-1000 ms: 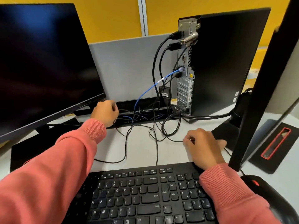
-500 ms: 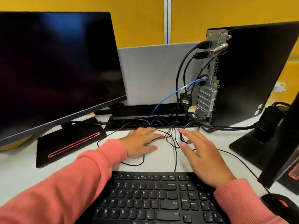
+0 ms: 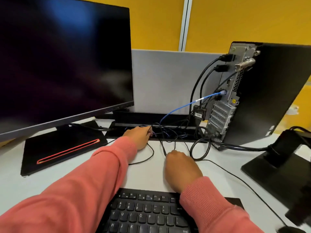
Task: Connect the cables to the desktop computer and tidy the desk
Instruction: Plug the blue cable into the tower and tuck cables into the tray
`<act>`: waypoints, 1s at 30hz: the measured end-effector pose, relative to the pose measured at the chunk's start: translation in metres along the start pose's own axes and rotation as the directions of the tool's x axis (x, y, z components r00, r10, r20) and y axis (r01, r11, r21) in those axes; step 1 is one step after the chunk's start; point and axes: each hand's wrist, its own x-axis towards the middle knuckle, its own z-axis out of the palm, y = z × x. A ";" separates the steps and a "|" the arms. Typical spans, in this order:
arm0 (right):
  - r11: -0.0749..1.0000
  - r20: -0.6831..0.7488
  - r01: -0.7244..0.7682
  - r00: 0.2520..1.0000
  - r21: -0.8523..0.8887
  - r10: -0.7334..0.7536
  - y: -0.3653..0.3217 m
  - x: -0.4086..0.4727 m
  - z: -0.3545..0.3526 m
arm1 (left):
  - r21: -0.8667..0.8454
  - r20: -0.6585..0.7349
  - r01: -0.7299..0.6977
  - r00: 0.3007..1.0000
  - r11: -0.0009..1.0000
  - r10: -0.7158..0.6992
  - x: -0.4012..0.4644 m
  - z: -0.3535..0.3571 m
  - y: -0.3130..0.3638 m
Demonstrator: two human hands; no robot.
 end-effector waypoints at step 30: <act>0.999 0.088 0.005 0.996 0.049 -0.009 0.003 0.114 0.018 | -0.092 0.053 -0.372 0.925 0.924 0.377 -0.031 0.017 -0.023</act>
